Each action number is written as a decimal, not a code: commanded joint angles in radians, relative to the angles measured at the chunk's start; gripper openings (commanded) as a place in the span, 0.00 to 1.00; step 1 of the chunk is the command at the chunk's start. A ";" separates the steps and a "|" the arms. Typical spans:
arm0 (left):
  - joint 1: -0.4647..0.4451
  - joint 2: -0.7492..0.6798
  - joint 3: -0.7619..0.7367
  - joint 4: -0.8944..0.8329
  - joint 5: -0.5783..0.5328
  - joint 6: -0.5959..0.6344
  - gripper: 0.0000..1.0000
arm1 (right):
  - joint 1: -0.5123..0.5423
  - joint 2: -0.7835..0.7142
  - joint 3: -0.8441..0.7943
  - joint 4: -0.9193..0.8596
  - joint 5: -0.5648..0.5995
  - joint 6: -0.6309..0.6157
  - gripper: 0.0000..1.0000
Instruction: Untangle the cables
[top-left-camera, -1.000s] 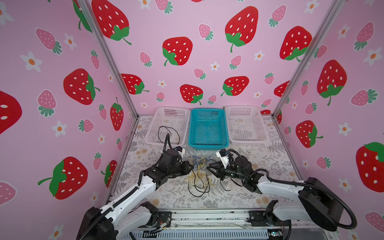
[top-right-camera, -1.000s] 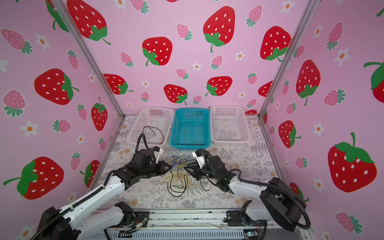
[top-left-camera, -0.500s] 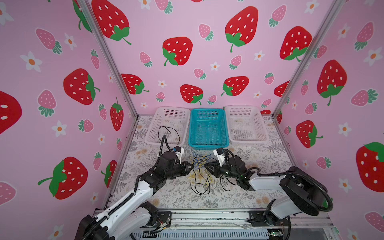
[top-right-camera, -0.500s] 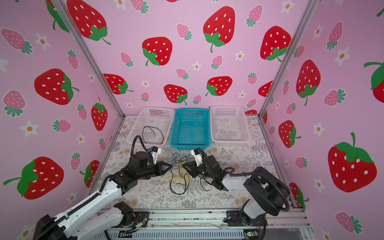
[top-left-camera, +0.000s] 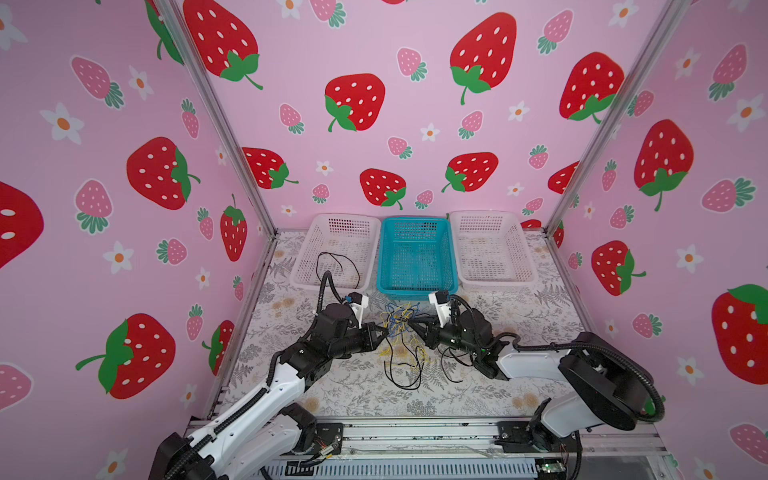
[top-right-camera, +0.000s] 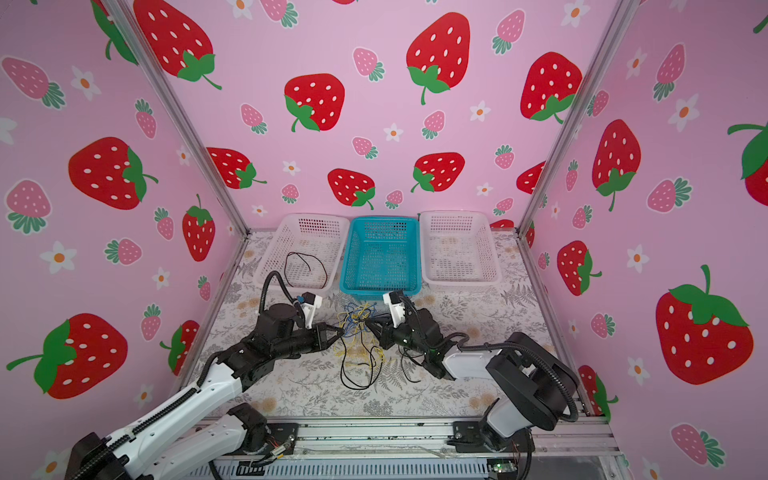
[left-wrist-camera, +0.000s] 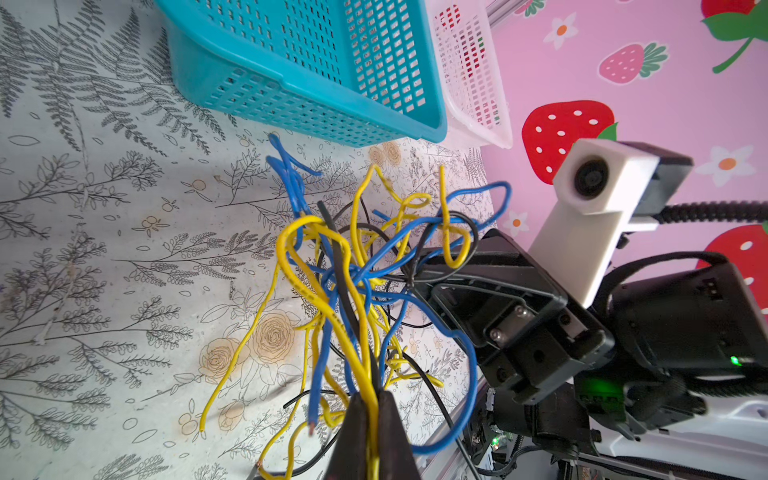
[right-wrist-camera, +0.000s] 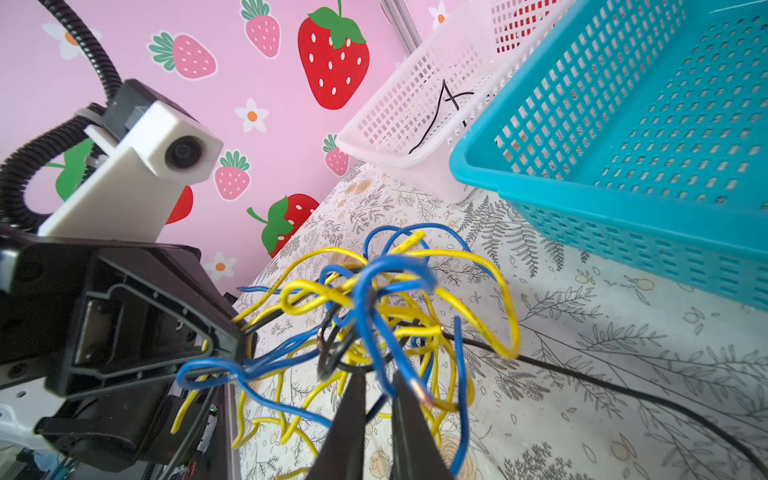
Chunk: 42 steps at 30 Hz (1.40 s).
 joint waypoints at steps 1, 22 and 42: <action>-0.010 -0.019 0.004 0.040 0.029 -0.011 0.00 | 0.000 0.005 0.033 0.031 0.035 -0.007 0.05; 0.021 0.008 0.061 -0.200 -0.165 0.050 0.00 | -0.100 -0.496 -0.097 -0.515 0.221 -0.174 0.00; 0.122 0.077 0.028 -0.275 -0.206 0.025 0.00 | -0.233 -0.836 0.073 -0.874 0.259 -0.232 0.00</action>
